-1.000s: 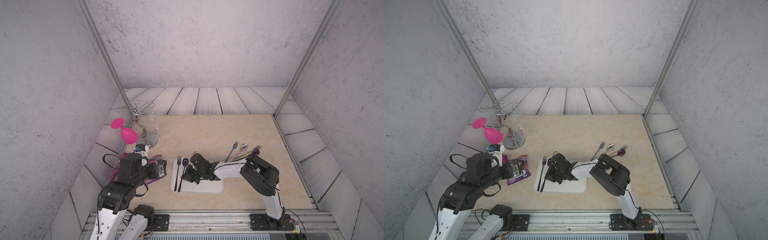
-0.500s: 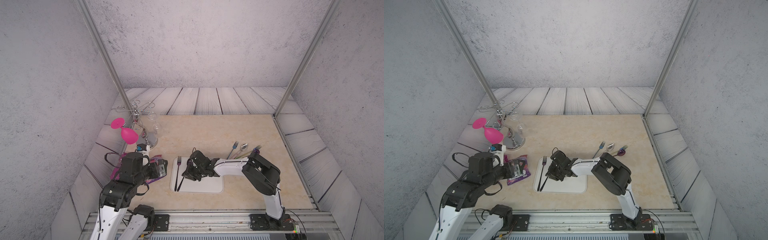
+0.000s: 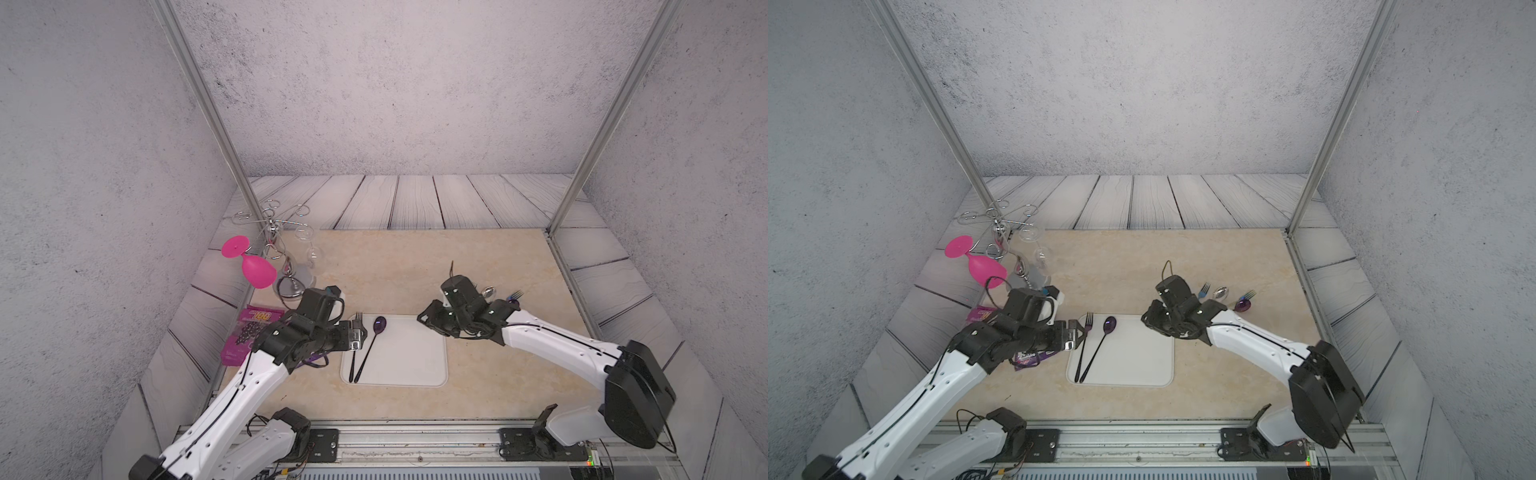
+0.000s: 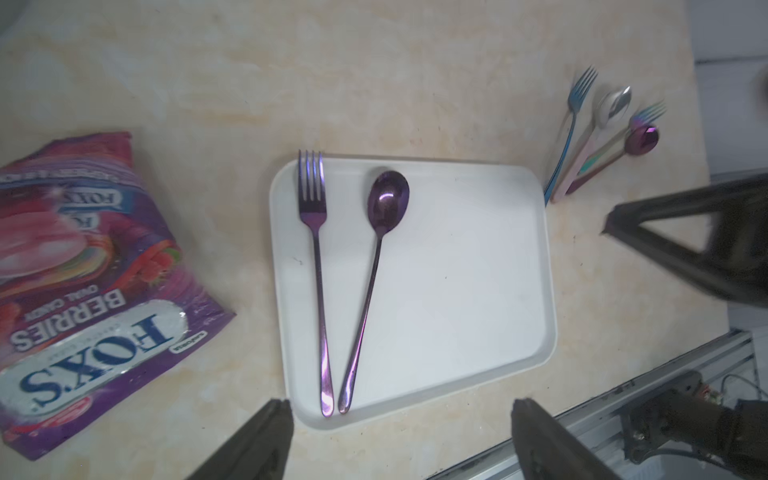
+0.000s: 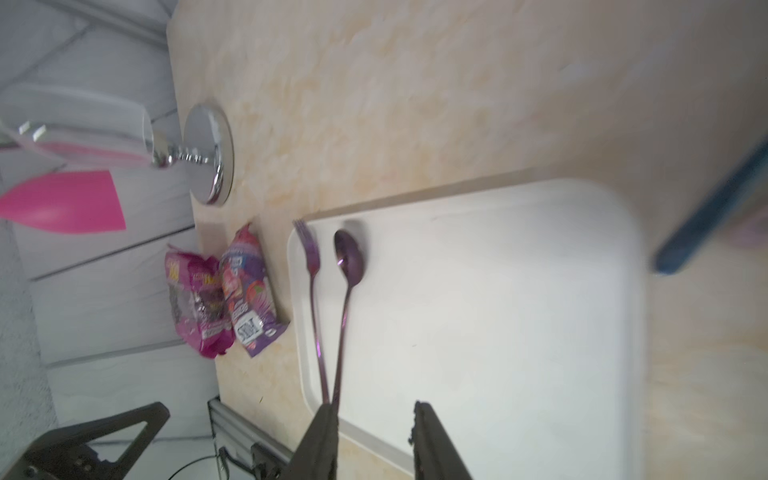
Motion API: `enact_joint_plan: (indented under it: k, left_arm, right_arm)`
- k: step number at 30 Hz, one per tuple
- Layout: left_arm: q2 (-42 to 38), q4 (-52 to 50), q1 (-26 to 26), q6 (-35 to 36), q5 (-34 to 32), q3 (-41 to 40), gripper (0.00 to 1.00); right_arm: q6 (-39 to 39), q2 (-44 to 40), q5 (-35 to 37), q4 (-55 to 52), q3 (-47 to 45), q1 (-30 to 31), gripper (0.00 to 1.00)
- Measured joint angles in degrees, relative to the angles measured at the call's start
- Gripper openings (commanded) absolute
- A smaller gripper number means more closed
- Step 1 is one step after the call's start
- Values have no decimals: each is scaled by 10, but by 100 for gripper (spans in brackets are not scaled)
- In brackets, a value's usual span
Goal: Set the spoon and fork side by side
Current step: Place the spoon on the tray.
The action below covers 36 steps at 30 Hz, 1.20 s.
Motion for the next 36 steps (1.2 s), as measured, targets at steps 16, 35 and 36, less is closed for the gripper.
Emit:
enact_joint_plan:
  k: [16,35,36]
  left_arm:
    - [319,55,-61,46,-110,59,39]
    - [392,120,-61,40,-88,59,29]
    - [396,121,-61,37,-89,59,27]
  right_arm:
    - [-206,-119,-18,-106,-45,-146,33]
    - [-214,-117,-54,-115,-60,-154,31]
    - [-214,-117,-54,-115,-63,-154,31]
